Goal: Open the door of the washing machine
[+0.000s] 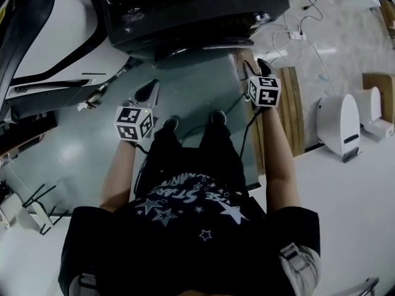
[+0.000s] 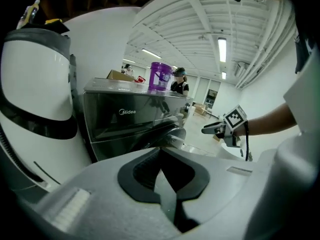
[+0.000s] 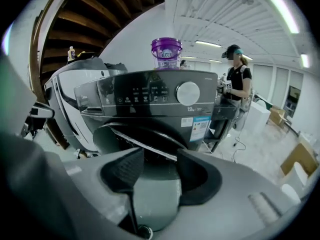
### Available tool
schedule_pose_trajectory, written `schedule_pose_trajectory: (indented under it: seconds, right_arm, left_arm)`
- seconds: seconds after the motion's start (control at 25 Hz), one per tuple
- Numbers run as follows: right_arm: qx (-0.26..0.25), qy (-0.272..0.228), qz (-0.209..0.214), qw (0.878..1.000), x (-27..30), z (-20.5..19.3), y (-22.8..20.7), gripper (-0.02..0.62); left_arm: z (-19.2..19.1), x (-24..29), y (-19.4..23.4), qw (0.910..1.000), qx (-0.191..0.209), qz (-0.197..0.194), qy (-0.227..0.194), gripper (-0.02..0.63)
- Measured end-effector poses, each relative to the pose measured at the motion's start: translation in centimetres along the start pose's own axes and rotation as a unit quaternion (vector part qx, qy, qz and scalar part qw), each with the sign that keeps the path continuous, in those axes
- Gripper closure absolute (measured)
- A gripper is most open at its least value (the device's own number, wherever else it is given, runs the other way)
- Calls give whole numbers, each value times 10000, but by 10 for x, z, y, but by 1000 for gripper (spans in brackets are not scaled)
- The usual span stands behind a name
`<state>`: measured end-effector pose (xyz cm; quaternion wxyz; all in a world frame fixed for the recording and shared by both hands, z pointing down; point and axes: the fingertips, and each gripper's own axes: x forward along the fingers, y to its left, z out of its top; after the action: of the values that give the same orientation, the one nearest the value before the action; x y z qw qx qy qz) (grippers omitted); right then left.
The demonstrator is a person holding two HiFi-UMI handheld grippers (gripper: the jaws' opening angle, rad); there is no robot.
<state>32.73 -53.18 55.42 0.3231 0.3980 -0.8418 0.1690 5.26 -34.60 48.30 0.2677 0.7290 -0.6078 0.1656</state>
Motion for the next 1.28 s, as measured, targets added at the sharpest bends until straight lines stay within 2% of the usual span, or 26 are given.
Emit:
schedule_pose_trajectory:
  seconds: [0.24,0.48,0.64,0.92,0.96,1.28]
  right_arm:
    - [-693,284,594,9954,56,-3,-29,385]
    - [-1154,451,918,9880,100,1,-48,385]
    - [-1571,679,1213,9777,125,-3,-46,385]
    - [-2174,893,1612,9585,138,-7,-32,387]
    - [-2237,895,1620,9569,138,-6,-30,407]
    - [-2345,1078,1584,9531,124,-20,-26,423]
  left_arm:
    - [-9,1,-21,9959,-370,822,110,595]
    - [-22,1,-38,9900,-562,1265,276,595]
    - [-29,-8,-42,9845,-705,1561,368,595]
    - [-36,-11,-49,9793,-889,1784,359,595]
    - [-36,-10,-50,9789,-904,1796,355,595]
    - [-30,-11,-53,9800,-869,1766,310,595]
